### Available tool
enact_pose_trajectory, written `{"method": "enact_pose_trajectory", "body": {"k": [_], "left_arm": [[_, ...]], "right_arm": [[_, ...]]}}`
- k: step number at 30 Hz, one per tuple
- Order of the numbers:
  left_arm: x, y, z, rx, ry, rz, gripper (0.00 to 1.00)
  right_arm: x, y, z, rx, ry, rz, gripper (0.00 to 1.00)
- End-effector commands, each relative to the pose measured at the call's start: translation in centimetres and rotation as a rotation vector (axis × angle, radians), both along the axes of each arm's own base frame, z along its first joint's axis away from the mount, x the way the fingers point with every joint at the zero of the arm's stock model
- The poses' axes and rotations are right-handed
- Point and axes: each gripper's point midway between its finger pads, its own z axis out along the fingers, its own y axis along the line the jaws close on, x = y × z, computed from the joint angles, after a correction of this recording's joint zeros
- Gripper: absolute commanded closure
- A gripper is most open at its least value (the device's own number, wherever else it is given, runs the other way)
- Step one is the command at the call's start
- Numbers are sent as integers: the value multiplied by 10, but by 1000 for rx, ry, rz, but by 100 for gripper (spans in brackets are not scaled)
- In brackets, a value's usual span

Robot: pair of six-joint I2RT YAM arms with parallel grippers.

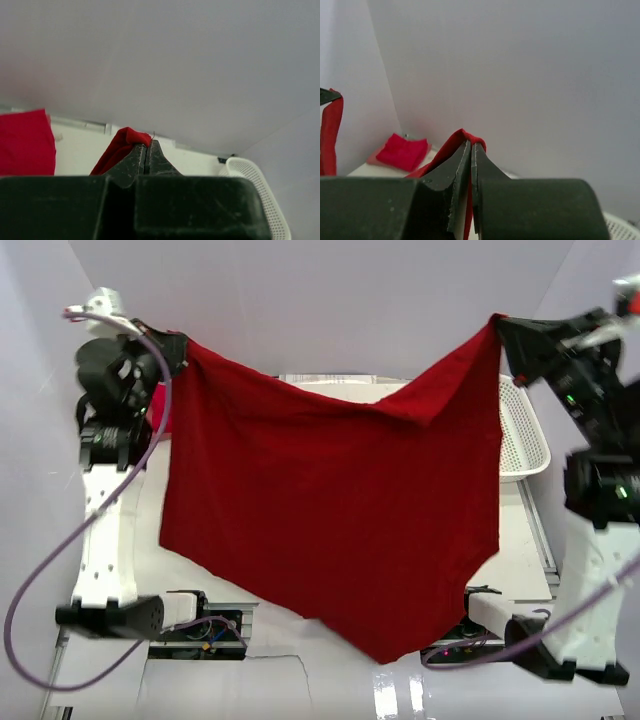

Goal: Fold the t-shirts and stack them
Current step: Flatten out the tshirt

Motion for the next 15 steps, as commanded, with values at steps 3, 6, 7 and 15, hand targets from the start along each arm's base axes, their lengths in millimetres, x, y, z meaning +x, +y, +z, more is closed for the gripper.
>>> {"method": "enact_pose_trajectory", "body": {"k": [3, 6, 7, 15], "left_arm": [[89, -6, -81, -34, 188, -17, 100], [116, -11, -78, -48, 194, -43, 100], [134, -11, -75, -49, 192, -40, 100], [183, -9, -25, -33, 115, -42, 100]], "right_arm": [[93, -6, -36, 41, 135, -21, 92], [138, -3, -47, 47, 194, 5, 92], [138, -1, -29, 54, 160, 17, 92], [190, 7, -16, 74, 154, 94, 92]]}}
